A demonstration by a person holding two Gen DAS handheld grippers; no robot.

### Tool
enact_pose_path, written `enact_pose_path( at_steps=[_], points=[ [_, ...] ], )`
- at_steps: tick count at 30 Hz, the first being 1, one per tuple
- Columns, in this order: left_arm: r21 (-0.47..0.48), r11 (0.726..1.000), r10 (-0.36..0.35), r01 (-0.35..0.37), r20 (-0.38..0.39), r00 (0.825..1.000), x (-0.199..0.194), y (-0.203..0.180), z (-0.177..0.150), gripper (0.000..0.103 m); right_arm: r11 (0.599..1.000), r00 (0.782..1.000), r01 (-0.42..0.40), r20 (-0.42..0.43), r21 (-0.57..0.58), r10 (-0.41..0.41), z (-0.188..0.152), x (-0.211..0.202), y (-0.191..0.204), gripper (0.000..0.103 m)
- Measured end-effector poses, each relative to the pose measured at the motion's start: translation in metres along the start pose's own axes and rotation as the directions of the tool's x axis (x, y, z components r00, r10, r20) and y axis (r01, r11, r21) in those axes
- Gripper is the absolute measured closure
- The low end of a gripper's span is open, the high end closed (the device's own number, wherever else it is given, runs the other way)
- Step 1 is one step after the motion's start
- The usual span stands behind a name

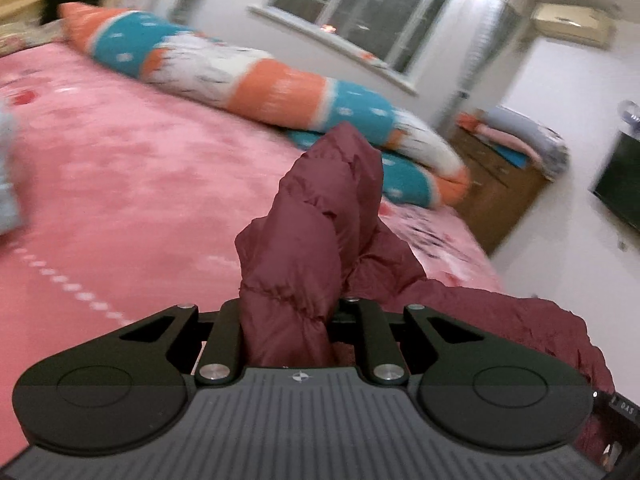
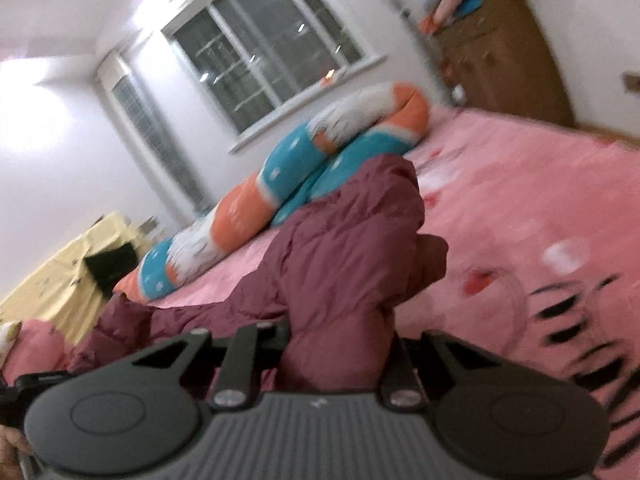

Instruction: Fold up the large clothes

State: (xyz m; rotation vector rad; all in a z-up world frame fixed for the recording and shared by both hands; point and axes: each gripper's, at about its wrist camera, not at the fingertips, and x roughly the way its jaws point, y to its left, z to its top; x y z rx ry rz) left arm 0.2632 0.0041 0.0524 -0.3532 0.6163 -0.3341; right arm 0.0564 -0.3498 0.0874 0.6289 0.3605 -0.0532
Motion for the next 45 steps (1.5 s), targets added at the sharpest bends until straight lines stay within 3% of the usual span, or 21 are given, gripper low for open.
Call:
enact_pose_path(
  at_steps=[4,9,16,22,28,33,38,45],
  points=[
    [0.057,0.992,-0.112,0.114,-0.035,0.993,0.021,-0.066,-0.012,0.087,0.996,0.99,0.085,0.111,0.026,-0.088,0.02,-0.056,-0.038,0.088],
    [0.115,0.967,-0.216,0.226,-0.09,0.972,0.052,-0.141,-0.038,0.087,0.976,0.954,0.201,0.21,0.081,-0.214,0.036,-0.11,-0.089,0.088],
    [0.186,0.945,-0.234,0.27,-0.196,0.952,0.109,-0.21,-0.095,0.087,0.924,0.894,0.362,0.232,0.125,-0.382,0.033,-0.138,-0.152,0.088],
    [0.215,0.949,-0.183,0.233,-0.226,0.957,0.148,-0.214,-0.121,0.082,0.891,0.879,0.423,0.163,0.165,-0.447,0.012,-0.136,-0.199,0.087],
    [0.25,0.948,-0.142,0.199,-0.23,0.963,0.167,-0.211,-0.127,0.069,0.871,0.871,0.456,0.11,0.182,-0.479,-0.005,-0.124,-0.214,0.076],
    [0.284,0.943,-0.116,0.175,-0.213,0.97,0.157,-0.206,-0.133,0.052,0.855,0.857,0.488,0.09,0.176,-0.508,-0.006,-0.122,-0.216,0.061],
    [0.276,0.945,-0.126,0.175,-0.189,0.974,0.128,-0.205,-0.135,0.048,0.836,0.838,0.524,0.078,0.161,-0.54,-0.003,-0.12,-0.214,0.051],
    [0.312,0.936,-0.126,0.162,-0.131,0.983,0.101,-0.2,-0.133,0.036,0.791,0.785,0.586,0.117,0.175,-0.608,-0.001,-0.139,-0.207,0.03]
  ],
)
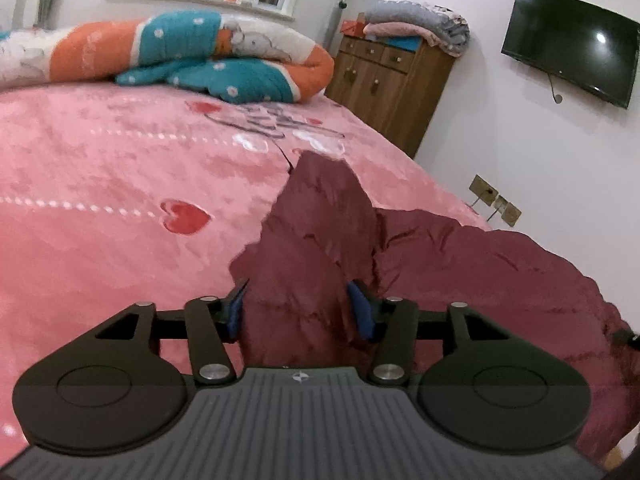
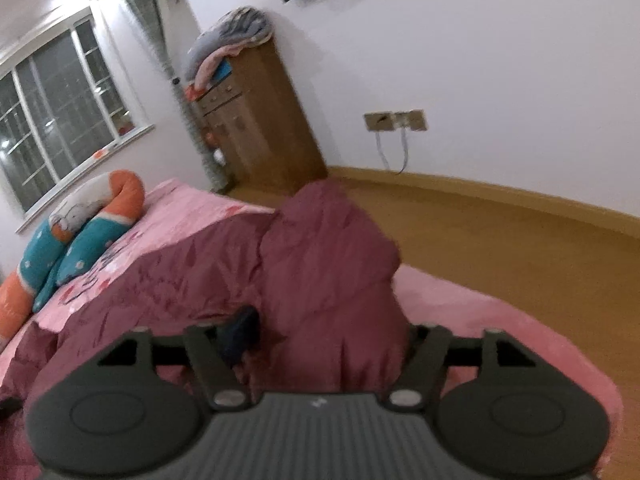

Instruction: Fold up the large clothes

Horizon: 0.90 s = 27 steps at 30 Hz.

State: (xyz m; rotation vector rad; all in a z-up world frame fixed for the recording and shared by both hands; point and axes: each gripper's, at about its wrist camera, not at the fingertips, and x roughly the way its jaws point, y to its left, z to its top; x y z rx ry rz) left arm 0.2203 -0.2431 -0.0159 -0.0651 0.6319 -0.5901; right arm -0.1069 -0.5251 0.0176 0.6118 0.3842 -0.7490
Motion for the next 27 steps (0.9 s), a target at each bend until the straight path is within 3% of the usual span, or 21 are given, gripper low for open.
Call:
enact_pose_path(
  at_steps=[4,9,16,22,27],
  points=[
    [0.021,1.0,0.002,-0.003,0.04,0.999,-0.027,0.002,-0.005,0.036,0.999,0.998,0.008,0.059,-0.035,-0.006,0.001,-0.023,0.003,0.03],
    [0.063,0.997,-0.042,0.037,0.087,0.995,-0.057,-0.004,-0.015,0.036,0.996,0.991,-0.061,0.114,-0.062,0.067,0.0,-0.046,0.015,0.028],
    [0.153,0.983,-0.106,0.097,0.052,0.993,-0.047,-0.032,-0.023,0.044,0.983,0.986,-0.127,0.089,-0.135,0.139,-0.005,-0.036,0.057,0.026],
    [0.212,0.97,-0.129,0.12,0.029,0.991,-0.029,-0.049,-0.024,0.045,0.974,0.979,-0.027,0.192,-0.224,0.072,-0.009,-0.04,0.076,0.026],
    [0.221,0.971,-0.101,0.096,0.014,0.995,-0.01,-0.047,-0.023,0.045,0.973,0.945,0.011,0.321,-0.231,0.066,0.0,-0.059,0.07,0.025]
  ],
)
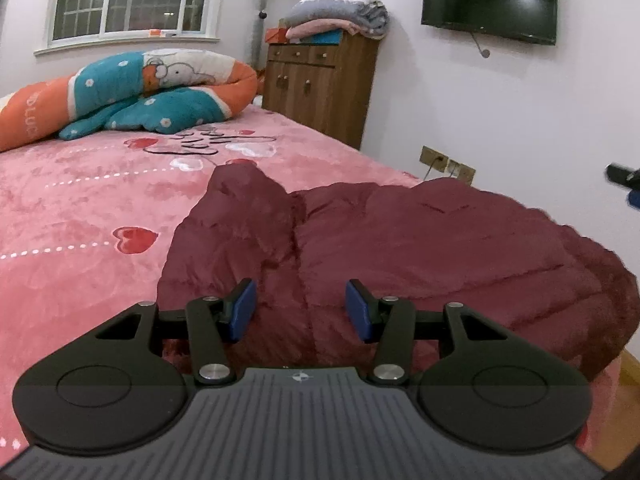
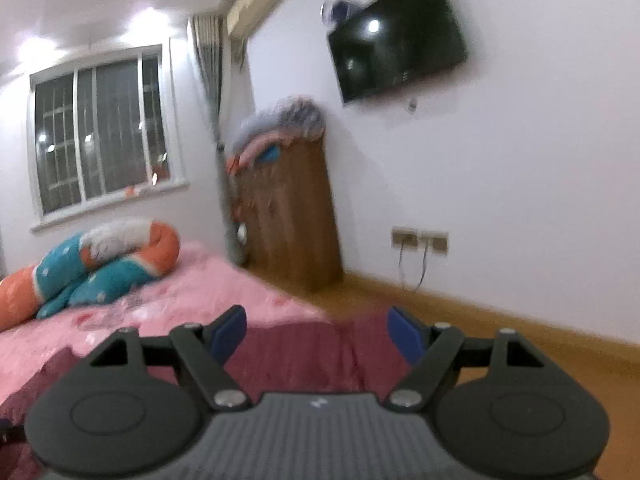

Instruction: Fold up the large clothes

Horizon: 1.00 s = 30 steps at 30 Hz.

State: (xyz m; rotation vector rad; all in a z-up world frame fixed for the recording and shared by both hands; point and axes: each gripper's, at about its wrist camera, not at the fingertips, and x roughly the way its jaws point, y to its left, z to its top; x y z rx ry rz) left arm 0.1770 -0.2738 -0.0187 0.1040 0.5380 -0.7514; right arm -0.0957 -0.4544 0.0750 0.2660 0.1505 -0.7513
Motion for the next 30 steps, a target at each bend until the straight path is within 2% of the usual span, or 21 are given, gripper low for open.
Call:
enact_pose_path(
  at_steps=[3,7,10,12,14,21,30],
  points=[
    [-0.007,1.0,0.019,-0.019,-0.01,1.0,0.008,0.002,-0.002,0.045,0.999,0.999,-0.043,-0.006,-0.025,0.043,0.002,0.005,0.004,0.021],
    [-0.014,0.999,0.039,-0.039,-0.017,0.999,0.016,0.003,-0.002,0.044,0.993,0.988,-0.111,-0.115,-0.033,0.106,-0.011,0.033,0.016,0.021],
    [-0.004,0.999,0.054,-0.054,-0.031,0.998,0.021,0.003,-0.005,0.041,0.99,0.971,-0.139,-0.201,-0.037,0.128,-0.026,0.061,0.027,0.022],
    [0.001,0.998,0.062,-0.062,-0.038,0.997,0.024,0.003,-0.006,0.04,0.987,0.955,-0.155,-0.262,-0.04,0.139,-0.037,0.079,0.034,0.026],
    [0.002,0.998,0.069,-0.069,-0.043,0.997,0.031,0.005,-0.008,0.04,0.986,0.944,-0.149,-0.306,-0.072,0.12,-0.05,0.092,0.041,0.026],
    [-0.007,0.996,0.084,-0.084,-0.056,0.995,0.05,0.008,-0.012,0.036,0.979,0.941,-0.124,-0.331,-0.162,0.064,-0.073,0.104,0.057,0.023],
    [0.002,0.995,0.098,-0.098,-0.054,0.994,0.063,0.007,-0.013,0.036,0.978,0.936,-0.118,-0.348,-0.169,0.053,-0.087,0.118,0.058,0.02]
  ],
)
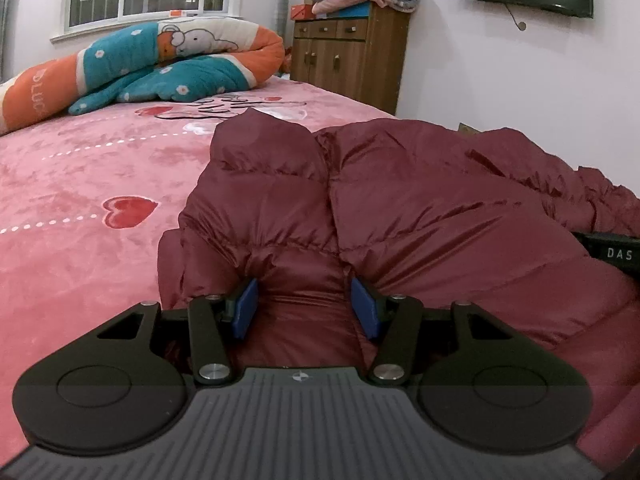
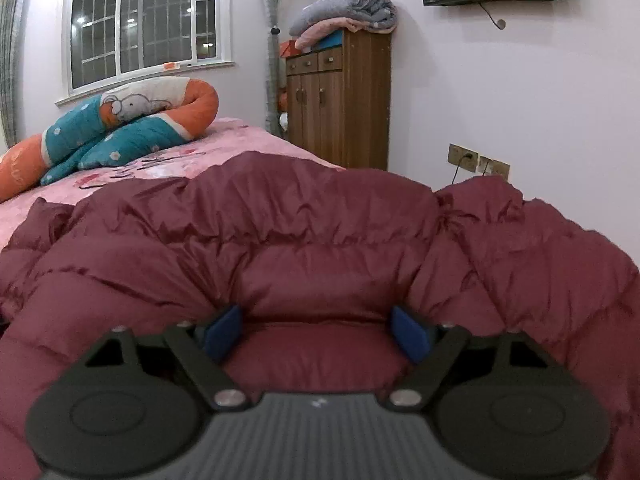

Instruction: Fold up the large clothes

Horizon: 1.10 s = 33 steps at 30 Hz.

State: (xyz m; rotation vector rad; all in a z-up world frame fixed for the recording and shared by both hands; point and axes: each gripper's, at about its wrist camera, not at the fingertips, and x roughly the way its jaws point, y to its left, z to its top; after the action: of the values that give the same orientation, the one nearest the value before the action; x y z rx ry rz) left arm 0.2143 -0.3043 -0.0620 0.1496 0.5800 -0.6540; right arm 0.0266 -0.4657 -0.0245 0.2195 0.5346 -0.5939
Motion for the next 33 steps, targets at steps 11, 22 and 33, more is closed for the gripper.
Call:
enact_pose_path(
  at_steps=[11,22,33],
  points=[
    [-0.018,1.0,-0.017,0.017,0.0,1.0,-0.056,0.004,0.013,0.016,0.995,0.997,0.017,0.072,0.097,-0.024,0.009,-0.043,-0.01,0.009],
    [-0.05,0.999,-0.001,0.003,0.034,0.999,-0.153,0.002,0.002,0.002,0.989,0.998,0.021,0.047,0.147,-0.029,0.01,-0.117,0.004,0.008],
    [-0.102,0.994,0.053,-0.047,0.061,0.997,-0.241,0.013,-0.005,0.0,0.994,0.993,-0.036,0.115,0.106,0.024,0.013,-0.201,0.038,0.005]
  ],
)
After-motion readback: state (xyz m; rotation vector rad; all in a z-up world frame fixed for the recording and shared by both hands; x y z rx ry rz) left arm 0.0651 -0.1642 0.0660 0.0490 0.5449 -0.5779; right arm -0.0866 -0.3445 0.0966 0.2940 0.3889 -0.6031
